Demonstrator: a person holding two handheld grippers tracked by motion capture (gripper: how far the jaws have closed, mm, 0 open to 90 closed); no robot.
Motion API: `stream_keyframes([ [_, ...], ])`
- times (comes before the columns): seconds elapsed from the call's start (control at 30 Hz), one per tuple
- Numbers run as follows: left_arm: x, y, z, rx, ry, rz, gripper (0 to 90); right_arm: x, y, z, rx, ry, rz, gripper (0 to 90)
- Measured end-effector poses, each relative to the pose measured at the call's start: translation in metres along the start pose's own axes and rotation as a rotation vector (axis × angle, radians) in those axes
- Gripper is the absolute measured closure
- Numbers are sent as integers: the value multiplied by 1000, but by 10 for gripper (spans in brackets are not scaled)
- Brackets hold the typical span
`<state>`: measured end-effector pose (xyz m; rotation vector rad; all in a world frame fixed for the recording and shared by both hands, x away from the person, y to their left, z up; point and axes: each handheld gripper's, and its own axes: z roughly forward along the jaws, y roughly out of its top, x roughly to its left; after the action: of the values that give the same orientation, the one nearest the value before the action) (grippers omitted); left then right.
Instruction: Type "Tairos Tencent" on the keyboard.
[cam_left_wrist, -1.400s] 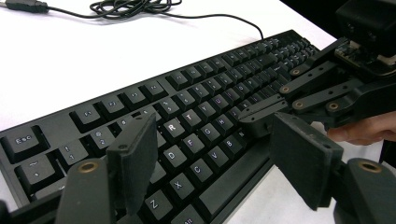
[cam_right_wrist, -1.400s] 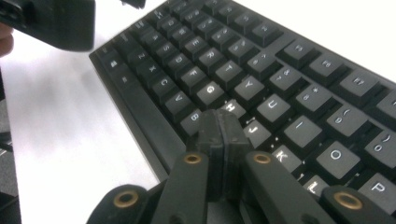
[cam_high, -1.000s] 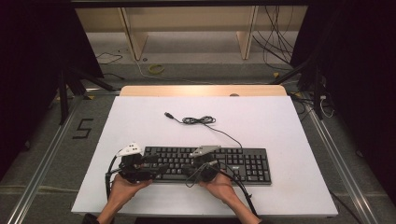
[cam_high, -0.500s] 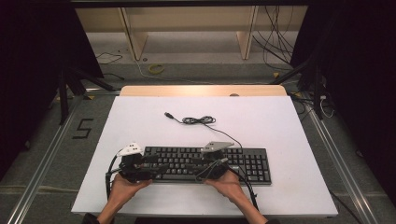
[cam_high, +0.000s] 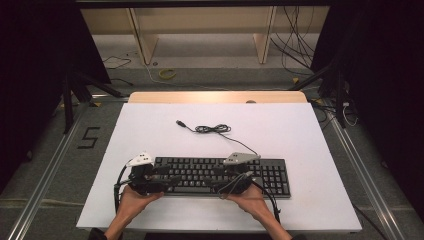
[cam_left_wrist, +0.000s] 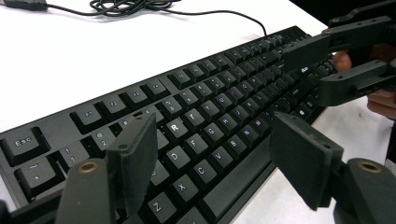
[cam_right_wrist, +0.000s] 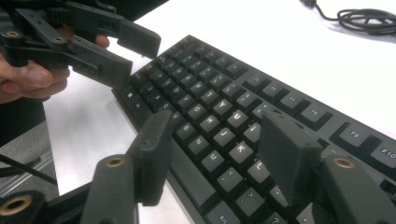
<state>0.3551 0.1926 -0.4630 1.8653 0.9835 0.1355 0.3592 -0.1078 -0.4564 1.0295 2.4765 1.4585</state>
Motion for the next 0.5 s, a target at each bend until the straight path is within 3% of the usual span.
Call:
stream_keyframes([
  [0.5,1,4,6,20,2,2,329,-4,-8,-17,-22,-11,5,389],
])
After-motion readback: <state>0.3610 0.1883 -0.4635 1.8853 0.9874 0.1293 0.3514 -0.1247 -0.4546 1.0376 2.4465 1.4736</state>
